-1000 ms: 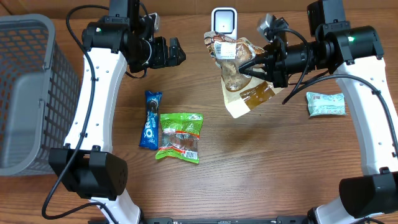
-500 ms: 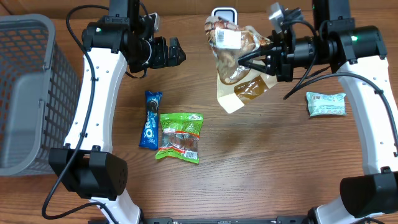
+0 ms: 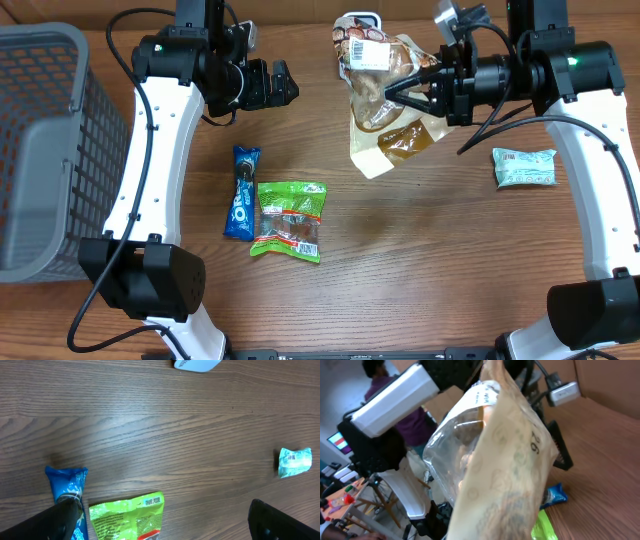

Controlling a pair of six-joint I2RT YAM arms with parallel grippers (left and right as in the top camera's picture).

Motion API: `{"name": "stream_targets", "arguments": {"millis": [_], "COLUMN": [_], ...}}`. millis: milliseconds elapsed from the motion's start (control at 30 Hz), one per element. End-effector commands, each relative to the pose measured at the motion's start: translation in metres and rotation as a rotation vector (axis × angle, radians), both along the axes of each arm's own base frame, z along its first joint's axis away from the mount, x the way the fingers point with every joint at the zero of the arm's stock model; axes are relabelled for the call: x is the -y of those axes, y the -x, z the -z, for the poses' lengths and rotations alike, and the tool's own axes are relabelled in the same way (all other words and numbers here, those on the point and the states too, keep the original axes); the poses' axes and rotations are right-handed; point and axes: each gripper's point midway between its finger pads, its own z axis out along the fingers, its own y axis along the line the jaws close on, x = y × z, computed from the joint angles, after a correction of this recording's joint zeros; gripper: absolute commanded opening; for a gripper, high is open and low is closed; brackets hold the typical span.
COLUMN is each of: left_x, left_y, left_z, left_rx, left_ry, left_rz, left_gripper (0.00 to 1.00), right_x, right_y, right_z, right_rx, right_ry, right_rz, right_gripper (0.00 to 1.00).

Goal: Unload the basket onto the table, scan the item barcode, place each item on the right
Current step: 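Lift the bread bag and carry it up to the scanner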

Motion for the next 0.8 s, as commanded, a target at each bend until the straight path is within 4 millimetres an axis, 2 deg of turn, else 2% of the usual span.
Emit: {"name": "stream_targets", "arguments": {"millis": [0, 100, 267, 400, 500, 633, 767], "left_x": [0.002, 0.002, 0.002, 0.002, 0.002, 0.002, 0.002], "left_y": [-0.003, -0.003, -0.003, -0.003, -0.003, -0.003, -0.003], "left_z": [-0.006, -0.006, -0.006, -0.006, -0.006, -0.006, -0.006], "left_rx": [0.022, 0.022, 0.022, 0.022, 0.022, 0.022, 0.022], "left_ry": [-0.005, -0.005, -0.005, -0.005, -0.005, -0.005, -0.005], "left_rz": [0.010, 0.010, 0.010, 0.010, 0.010, 0.010, 0.010], "left_gripper": [1.00, 1.00, 1.00, 1.00, 1.00, 1.00, 1.00], "right_x": [0.004, 0.005, 0.021, 0.028, 0.046, 0.071, 0.071], "right_y": [-0.006, -0.019, -0.055, -0.072, -0.099, -0.137, -0.165], "right_z": [-0.006, 0.009, 0.054, 0.080, 0.107, 0.127, 0.143], "right_rx": [-0.079, -0.146, -0.240, -0.251, -0.253, -0.171, -0.070], "right_ry": [0.075, 0.164, 0.412, 0.546, 0.693, 0.823, 0.883], "right_rz": [0.106, 0.207, 0.510, 0.654, 0.891, 1.184, 1.311], "right_gripper": [0.04, 0.04, 0.04, 0.04, 0.04, 0.04, 0.04]}}
